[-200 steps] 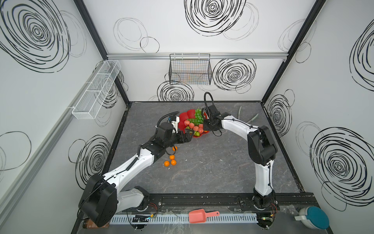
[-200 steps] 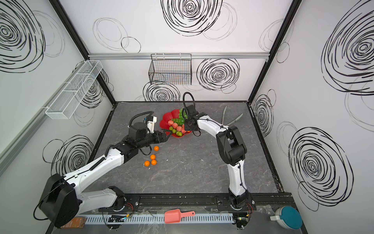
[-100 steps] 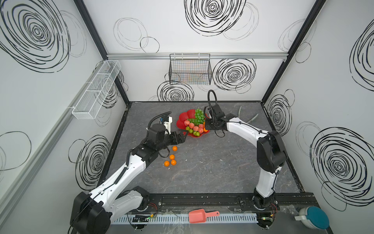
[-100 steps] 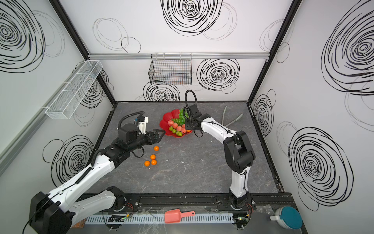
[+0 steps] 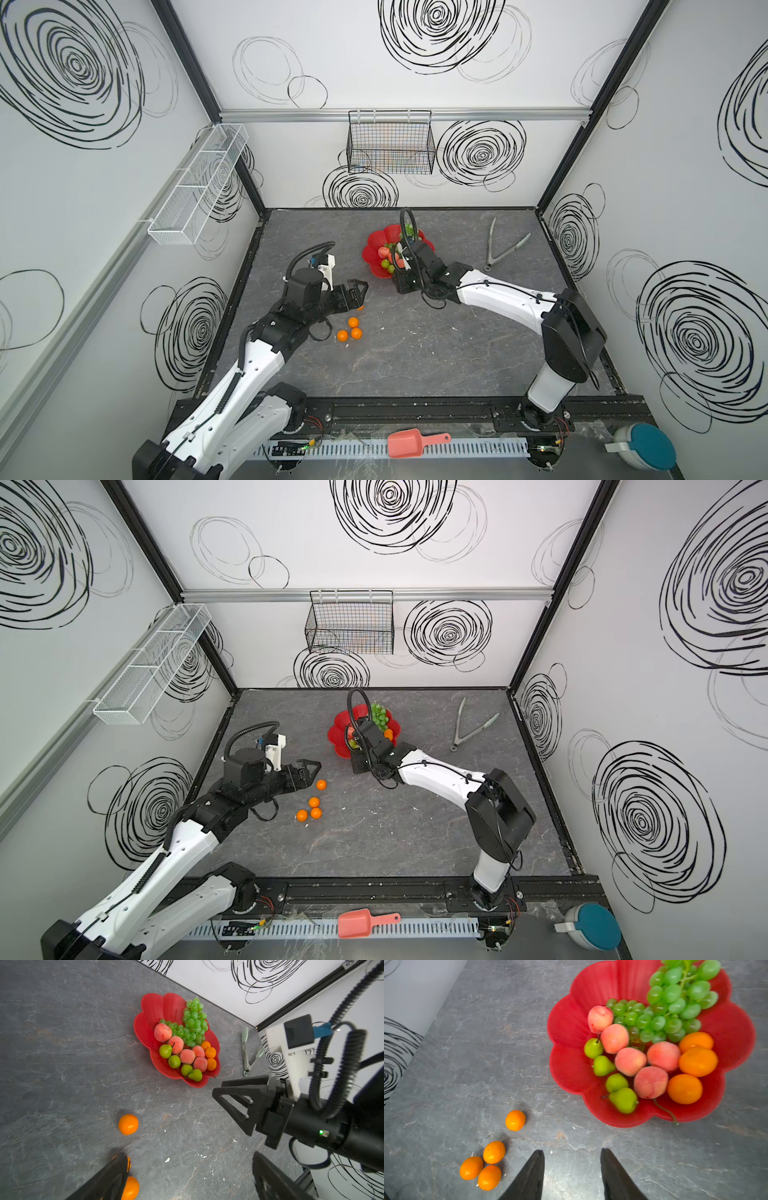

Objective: Arrange fruit in a fruit bowl
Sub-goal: Pick up the fruit from the center of the table.

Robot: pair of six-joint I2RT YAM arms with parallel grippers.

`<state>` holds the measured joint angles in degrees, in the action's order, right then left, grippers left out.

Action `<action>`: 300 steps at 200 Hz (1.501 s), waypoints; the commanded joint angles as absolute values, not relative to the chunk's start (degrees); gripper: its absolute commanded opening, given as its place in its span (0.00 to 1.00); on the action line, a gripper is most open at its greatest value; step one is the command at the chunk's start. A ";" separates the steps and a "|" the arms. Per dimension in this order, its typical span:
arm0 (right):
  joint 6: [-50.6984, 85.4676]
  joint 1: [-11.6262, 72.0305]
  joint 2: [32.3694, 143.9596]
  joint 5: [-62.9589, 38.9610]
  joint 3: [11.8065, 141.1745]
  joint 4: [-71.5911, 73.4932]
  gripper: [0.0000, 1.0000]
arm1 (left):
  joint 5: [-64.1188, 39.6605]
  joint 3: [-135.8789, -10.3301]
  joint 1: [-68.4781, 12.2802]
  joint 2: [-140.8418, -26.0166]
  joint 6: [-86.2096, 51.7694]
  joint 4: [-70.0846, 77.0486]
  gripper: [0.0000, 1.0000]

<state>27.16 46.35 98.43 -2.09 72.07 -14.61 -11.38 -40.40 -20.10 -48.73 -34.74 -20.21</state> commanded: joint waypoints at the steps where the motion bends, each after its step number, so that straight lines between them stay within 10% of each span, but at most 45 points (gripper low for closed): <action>1: 27.25 48.52 99.03 -0.94 72.01 -12.89 0.48 | -9.11 -39.37 -18.63 -46.87 -35.27 -24.49 0.96; 127: 32.51 57.52 116.37 0.62 85.37 -15.64 0.47 | -15.35 -35.86 -0.11 -40.45 -36.39 -28.53 0.96; 300: 35.86 58.36 131.15 3.30 100.68 -23.46 0.53 | -17.75 -34.98 3.08 -40.97 -36.04 -26.95 0.96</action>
<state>35.99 58.11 129.58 1.50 98.02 -19.46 -16.93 -35.29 2.42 -40.91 -36.60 -28.62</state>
